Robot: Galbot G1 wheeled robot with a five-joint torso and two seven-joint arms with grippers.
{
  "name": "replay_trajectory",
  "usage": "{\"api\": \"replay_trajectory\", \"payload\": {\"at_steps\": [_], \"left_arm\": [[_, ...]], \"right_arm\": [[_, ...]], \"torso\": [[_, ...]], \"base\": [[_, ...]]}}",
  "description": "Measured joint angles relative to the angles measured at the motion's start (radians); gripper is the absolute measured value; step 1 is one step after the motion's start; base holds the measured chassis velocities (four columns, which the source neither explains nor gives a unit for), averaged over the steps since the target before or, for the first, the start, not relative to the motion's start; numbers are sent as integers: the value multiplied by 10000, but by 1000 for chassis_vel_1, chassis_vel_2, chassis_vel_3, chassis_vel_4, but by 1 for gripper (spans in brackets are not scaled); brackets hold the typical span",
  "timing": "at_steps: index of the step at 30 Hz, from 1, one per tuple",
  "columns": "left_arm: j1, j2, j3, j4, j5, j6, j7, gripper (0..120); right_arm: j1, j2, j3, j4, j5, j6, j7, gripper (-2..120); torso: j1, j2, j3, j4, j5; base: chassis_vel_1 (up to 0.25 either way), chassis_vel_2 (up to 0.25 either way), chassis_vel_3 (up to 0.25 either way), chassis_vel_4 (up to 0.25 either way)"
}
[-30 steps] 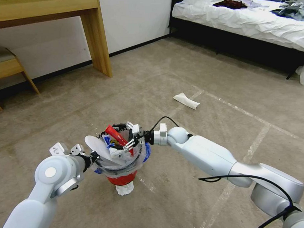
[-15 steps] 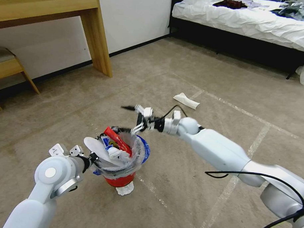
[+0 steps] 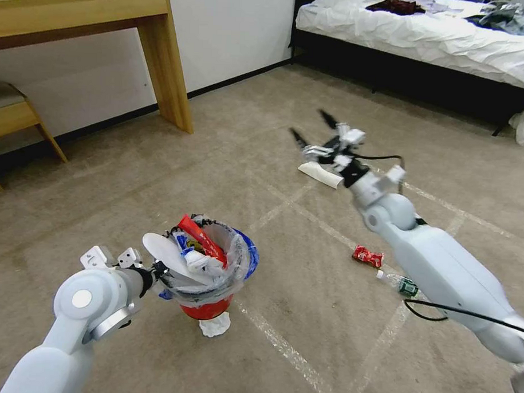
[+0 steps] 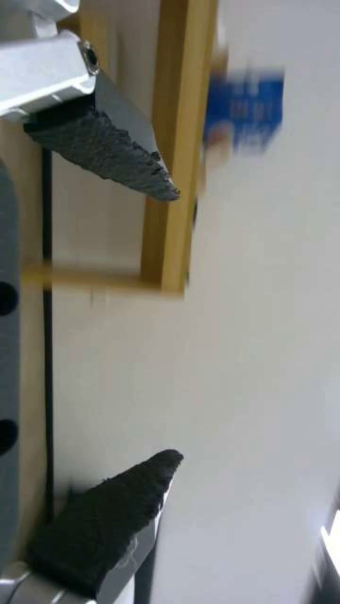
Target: Pick up the trash bin and place the garbage on the floor into it.
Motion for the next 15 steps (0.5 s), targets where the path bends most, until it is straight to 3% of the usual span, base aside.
{"api": "replay_trajectory", "payload": {"at_steps": [3, 7, 9, 13, 15], "left_arm": [[182, -1, -118, -146, 5, 5, -13, 4], [189, 7, -140, -204, 0, 5, -53, 4], [164, 10, -92, -250, -13, 11, -73, 4], [159, -15, -63, -283, -27, 18, -79, 4], [233, -28, -46, -333, -23, 40, -88, 4]], "right_arm": [[-806, 35, 815, 360, -845, -53, 717, 100], [-1947, 91, 1893, 789, -1522, -166, 1228, 100], [-3232, 257, 3002, 1228, -1945, -160, 1650, 100], [-4086, 426, 3907, 1649, -2085, -173, 1729, 100], [-5111, 700, 5055, 2102, -2306, -171, 1645, 100]], "torso": [[1, 0, 1, 12, 6], [0, 0, 1, 10, -1], [0, 0, 1, 1, 7], [0, 0, 1, -2, 4], [0, 0, 1, 6, 0]], "base": [[0, 0, 0, 0], [0, 0, 0, 0], [0, 0, 0, 0], [0, 0, 0, 0], [0, 0, 0, 0]]}}
